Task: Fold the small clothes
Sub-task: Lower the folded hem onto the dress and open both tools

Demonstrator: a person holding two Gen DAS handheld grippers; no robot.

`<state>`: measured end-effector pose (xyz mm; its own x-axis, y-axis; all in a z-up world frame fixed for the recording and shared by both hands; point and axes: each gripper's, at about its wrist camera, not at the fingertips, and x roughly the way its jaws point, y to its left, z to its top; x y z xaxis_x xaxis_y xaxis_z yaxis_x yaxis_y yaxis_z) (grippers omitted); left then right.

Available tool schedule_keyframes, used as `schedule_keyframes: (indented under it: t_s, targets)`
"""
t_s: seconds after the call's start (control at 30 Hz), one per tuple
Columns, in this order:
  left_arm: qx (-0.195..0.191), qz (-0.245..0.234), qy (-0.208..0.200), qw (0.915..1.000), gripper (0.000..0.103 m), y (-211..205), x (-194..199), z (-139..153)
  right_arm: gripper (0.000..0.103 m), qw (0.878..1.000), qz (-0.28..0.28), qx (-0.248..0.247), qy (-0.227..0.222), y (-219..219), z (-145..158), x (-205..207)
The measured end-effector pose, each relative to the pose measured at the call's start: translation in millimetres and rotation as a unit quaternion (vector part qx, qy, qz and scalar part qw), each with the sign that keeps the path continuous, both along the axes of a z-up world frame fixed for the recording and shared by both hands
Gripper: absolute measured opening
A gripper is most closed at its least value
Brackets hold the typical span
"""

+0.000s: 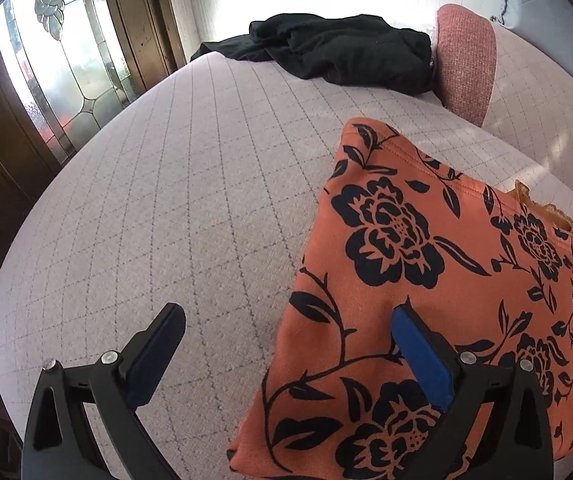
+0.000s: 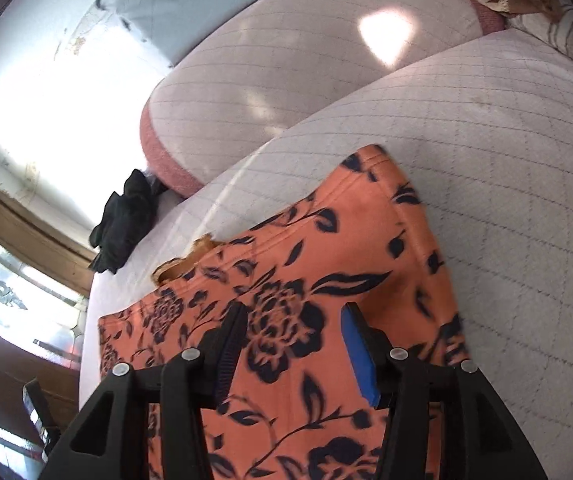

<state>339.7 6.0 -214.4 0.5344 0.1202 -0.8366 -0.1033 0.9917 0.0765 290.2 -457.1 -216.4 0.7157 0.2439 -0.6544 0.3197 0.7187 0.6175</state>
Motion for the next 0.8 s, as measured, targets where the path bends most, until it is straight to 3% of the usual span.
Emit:
schedule_keyframes:
  t_s: [0.07, 0.13, 0.23, 0.33, 0.43, 0.53, 0.67, 0.8]
  targets:
    - [0.027, 0.016, -0.001, 0.9995, 0.103, 5.2, -3.5, 2.0, 0.049, 0.999, 0.046, -0.003, -0.001, 28.4, 5.3, 2.6]
    - [0.042, 0.033, 0.012, 0.9985, 0.103, 16.8, -1.5, -2.5, 0.039, 0.996, 0.091, -0.015, -0.001, 60.9, 6.8, 3.6]
    - [0.031, 0.044, 0.034, 0.998, 0.103, 32.1, 2.4, -10.5, 0.039, 0.988, 0.15, -0.029, 0.013, 106.4, 1.9, 3.4]
    - [0.046, 0.041, 0.042, 0.9972, 0.103, 39.2, -0.6, -9.3, 0.038, 0.98, 0.191, -0.054, 0.035, 142.1, -8.0, 2.7]
    - [0.024, 0.049, 0.039, 0.9978, 0.103, 51.8, -6.9, 2.1, 0.038, 0.976, 0.193, -0.089, 0.044, 155.3, -9.4, -0.8]
    - [0.005, 0.064, 0.024, 0.9976, 0.103, 62.6, -16.4, 16.2, 0.038, 0.98, 0.189, -0.048, 0.039, 151.0, -2.3, -8.2]
    - [-0.021, 0.077, 0.029, 0.9964, 0.103, 77.3, -34.0, 22.9, 0.038, 0.979, 0.195, -0.05, 0.033, 156.5, 6.0, -17.5]
    - [-0.05, 0.06, 0.038, 0.9962, 0.103, 73.6, -52.6, 25.3, 0.038, 0.976, 0.193, -0.05, 0.09, 163.3, -15.3, -17.6]
